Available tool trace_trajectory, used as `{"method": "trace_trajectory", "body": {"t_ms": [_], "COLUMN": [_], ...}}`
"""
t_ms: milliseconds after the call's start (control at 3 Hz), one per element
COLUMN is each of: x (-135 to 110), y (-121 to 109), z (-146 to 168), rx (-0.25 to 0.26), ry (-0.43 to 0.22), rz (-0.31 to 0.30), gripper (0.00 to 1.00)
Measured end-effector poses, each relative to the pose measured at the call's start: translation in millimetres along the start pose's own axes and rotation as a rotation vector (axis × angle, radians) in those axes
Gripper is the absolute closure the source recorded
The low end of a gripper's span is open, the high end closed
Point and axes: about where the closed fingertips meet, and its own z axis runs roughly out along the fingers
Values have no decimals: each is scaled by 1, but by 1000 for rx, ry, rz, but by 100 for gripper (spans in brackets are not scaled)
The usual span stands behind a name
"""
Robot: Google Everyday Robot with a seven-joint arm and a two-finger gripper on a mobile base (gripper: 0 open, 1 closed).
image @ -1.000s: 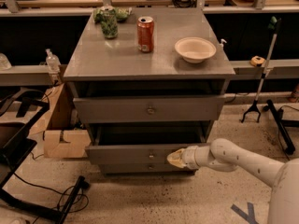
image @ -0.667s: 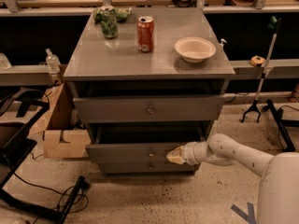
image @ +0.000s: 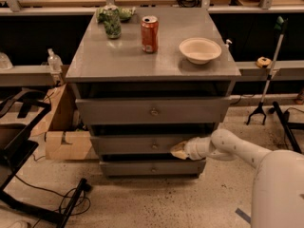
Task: Close middle drawer
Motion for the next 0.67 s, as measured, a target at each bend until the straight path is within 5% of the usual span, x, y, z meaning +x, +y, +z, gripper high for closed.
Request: {"method": "trace_trajectory", "body": {"t_ms": [333,667], "x": [0,-6], "y": [0,-29], "z": [0,9], "rx": [0,11], "ry": [0,8], "rz": [0,9], "gripper": [100,100]}}
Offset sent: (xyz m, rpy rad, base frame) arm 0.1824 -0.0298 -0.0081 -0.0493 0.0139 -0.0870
